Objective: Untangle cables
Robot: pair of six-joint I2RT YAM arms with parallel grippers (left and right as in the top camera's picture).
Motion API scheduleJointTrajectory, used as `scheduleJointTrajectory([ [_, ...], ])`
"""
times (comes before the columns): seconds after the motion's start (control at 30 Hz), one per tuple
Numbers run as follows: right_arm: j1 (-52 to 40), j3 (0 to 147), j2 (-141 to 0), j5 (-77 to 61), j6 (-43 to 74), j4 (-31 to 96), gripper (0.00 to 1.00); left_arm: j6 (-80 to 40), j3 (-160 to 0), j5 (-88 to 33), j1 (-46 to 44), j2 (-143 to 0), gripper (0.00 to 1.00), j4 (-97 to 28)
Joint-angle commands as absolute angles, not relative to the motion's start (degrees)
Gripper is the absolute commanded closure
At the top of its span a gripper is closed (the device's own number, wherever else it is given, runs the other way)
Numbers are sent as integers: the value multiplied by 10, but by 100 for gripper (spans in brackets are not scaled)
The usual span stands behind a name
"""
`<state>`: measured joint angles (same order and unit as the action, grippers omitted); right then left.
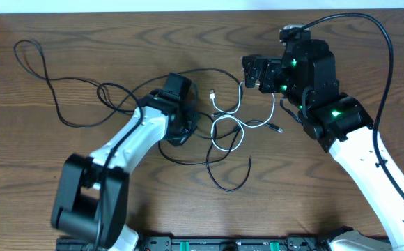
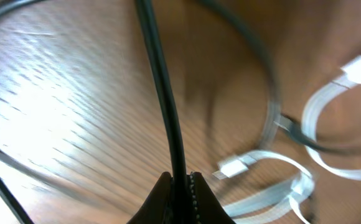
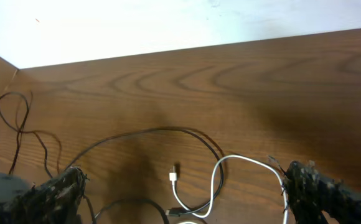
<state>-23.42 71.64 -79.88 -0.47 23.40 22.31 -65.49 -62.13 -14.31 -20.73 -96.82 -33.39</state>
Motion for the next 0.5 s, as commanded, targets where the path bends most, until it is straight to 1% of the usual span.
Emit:
scheduleJointTrajectory([
  [0.0, -233, 723, -798, -1, 226, 230, 1, -611, -638, -158, -205, -895, 92, -310],
  [0.07, -232, 723, -798, -1, 226, 230, 1, -581, -638, -156, -205, -855, 93, -284],
  [0.23, -231, 723, -798, -2, 227, 230, 1, -578, -638, -108, -205, -777, 93, -281],
  [0.33, -231, 723, -798, -2, 227, 230, 1, -579, -638, -98, -205, -755, 93, -272],
  [0.47, -231, 723, -798, -2, 227, 230, 1, -579, -638, -63, -205, -752, 93, -225],
])
